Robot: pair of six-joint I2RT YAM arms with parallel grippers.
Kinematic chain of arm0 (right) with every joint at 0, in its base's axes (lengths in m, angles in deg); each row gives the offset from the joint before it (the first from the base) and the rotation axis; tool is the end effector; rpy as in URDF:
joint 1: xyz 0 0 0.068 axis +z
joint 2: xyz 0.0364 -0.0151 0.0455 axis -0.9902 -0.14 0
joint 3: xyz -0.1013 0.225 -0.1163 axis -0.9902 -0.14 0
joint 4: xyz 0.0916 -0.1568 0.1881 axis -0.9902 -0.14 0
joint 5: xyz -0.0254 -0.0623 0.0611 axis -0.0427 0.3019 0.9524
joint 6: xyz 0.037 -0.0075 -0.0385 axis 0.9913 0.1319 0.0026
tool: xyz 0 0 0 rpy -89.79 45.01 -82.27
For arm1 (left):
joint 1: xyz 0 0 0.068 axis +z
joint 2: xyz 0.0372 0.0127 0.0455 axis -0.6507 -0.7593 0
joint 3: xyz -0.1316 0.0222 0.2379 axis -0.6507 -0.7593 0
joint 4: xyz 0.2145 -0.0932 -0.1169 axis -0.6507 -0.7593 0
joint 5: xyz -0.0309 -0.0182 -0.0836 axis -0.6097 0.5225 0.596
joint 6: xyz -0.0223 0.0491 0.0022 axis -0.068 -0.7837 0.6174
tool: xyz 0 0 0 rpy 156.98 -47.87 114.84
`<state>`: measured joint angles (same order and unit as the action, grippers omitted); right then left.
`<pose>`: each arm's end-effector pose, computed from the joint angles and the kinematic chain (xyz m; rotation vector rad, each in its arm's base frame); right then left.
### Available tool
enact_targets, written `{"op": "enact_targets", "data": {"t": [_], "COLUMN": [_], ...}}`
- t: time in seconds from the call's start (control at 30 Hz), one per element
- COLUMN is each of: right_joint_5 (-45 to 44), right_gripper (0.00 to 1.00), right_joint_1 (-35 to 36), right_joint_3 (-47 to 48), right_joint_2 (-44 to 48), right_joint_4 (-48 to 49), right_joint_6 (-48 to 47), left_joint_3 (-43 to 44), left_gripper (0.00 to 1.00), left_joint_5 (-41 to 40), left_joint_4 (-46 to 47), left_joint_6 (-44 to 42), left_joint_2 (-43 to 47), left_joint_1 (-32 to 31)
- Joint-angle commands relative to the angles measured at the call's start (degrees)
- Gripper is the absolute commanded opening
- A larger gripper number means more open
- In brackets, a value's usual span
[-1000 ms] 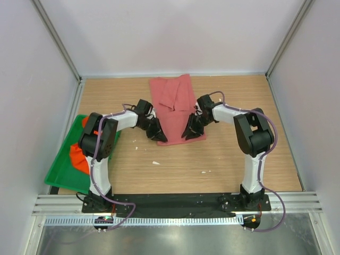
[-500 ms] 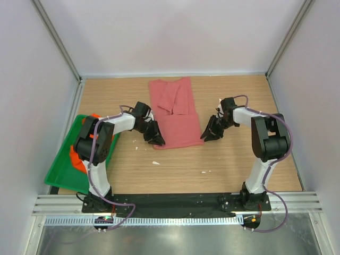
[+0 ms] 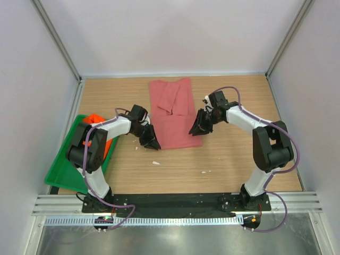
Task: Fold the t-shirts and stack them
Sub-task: Fold the tshirt
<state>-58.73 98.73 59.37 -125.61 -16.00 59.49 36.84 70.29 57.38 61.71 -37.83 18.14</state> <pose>0.3282 0.1180 0.2015 0.2042 2.8001 0.9650 0.3003 -0.1437 0.1523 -0.3249 2.9596 -0.9634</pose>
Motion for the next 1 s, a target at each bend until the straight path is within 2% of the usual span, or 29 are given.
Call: {"op": "enact_targets", "data": {"t": [0.0, 0.5, 0.63, 0.73, 0.83, 0.97], "right_joint_5": [3.66, 2.18, 0.42, 0.85, 1.20, 2.34], "right_gripper": [0.29, 0.28, 0.28, 0.28, 0.28, 0.28], "right_joint_1": [1.07, -4.38, -4.56, -4.47, -4.47, -4.47], "right_joint_3": [-2.28, -11.34, -10.73, -8.89, -6.34, -2.65], "right_joint_2": [-0.73, -3.64, -0.49, 1.80, 2.25, -0.81], "right_joint_4": [5.35, 4.86, 1.51, -0.68, -1.74, -1.31], "right_joint_6": [4.22, -2.62, -4.65, -4.65, -4.13, -3.16], "left_joint_3": [-1.60, -7.84, -7.68, -3.48, -0.82, 0.77], "left_gripper": [0.20, 0.19, 0.19, 0.22, 0.23, 0.20], "left_joint_5": [-0.66, -2.86, 1.25, 2.68, 3.03, 2.94], "left_joint_4": [0.32, 0.24, -0.20, -1.87, -1.52, 1.54], "left_joint_6": [0.60, 0.25, 1.39, 2.09, 3.50, 4.46], "left_joint_2": [0.63, 2.83, 7.55, 10.47, 9.34, 2.77], "left_joint_1": [0.22, 1.10, 1.19, 1.19, 1.19, 1.36]}}
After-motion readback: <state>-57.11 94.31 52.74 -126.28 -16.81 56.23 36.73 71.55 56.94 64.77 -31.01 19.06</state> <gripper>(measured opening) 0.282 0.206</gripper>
